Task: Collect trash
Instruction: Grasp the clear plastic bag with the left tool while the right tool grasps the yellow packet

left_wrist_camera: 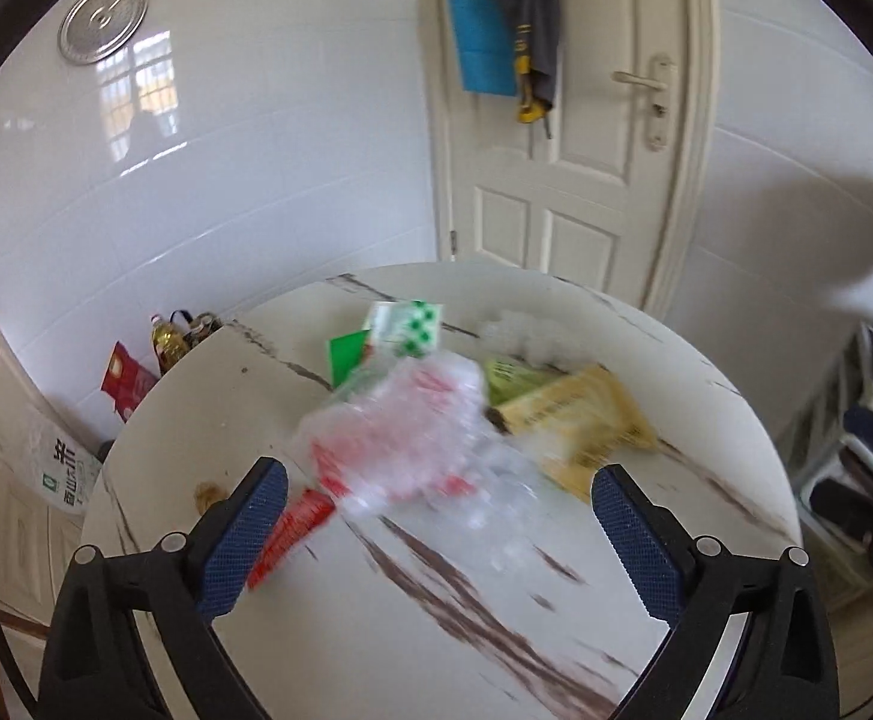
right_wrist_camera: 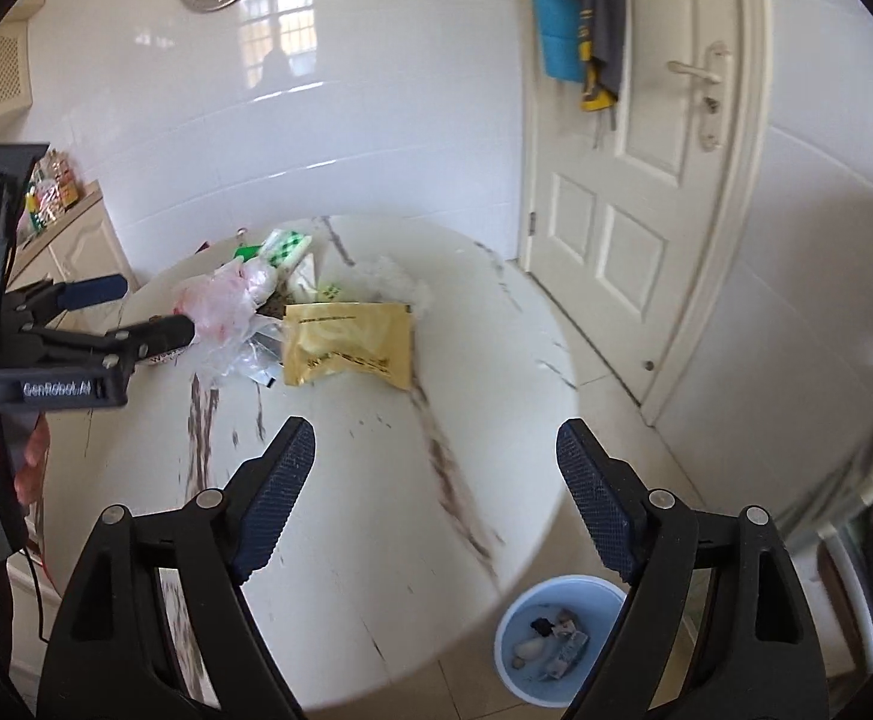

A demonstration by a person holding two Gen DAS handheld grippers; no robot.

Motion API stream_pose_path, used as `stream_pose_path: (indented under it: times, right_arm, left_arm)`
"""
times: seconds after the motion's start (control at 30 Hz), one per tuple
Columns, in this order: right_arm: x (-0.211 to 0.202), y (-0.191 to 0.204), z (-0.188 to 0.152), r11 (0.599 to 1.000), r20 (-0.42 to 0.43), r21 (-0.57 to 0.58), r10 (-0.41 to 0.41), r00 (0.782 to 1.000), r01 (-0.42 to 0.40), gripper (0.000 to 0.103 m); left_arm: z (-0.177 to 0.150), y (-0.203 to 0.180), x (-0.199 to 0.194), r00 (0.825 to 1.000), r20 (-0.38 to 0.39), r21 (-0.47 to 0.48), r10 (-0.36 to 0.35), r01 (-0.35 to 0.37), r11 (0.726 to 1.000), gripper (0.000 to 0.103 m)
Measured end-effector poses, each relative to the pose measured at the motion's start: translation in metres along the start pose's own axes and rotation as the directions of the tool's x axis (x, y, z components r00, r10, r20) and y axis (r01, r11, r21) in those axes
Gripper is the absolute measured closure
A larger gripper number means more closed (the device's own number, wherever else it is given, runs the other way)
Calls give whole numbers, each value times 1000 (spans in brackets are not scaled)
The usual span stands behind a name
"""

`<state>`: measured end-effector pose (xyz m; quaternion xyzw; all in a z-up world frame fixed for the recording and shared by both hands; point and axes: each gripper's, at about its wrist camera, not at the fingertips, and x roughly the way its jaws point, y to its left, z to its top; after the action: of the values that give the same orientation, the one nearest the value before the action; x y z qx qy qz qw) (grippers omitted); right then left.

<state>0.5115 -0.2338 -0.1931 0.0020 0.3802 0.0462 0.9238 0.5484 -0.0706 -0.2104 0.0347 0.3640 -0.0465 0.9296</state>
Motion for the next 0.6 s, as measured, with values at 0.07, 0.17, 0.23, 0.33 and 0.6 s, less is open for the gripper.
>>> stream_pose_path:
  times: [0.07,0.17,0.23,0.33,0.6]
  right_arm:
    - [19,5,6,1000,-23,-9,10,1000,-10,22]
    - [47,9,11,999,-53,-17,27,998,-28,22]
    - [62,10,13,999,-70,-16,41,997,-43,22]
    - [82,11,19,997,-90,-15,72,993,-73,22]
    - [119,24,31,989,-133,-39,138,981,-144,21]
  left_arm:
    - [5,7,19,1000,-29,-1,0,0,1000,3]
    - [11,10,50,996,-75,37,45,-42,998,3]
    - [13,10,63,995,-94,60,44,-38,997,3]
    - [17,9,79,992,-123,72,21,-13,997,3]
    - [15,21,80,988,-141,47,-57,65,997,34]
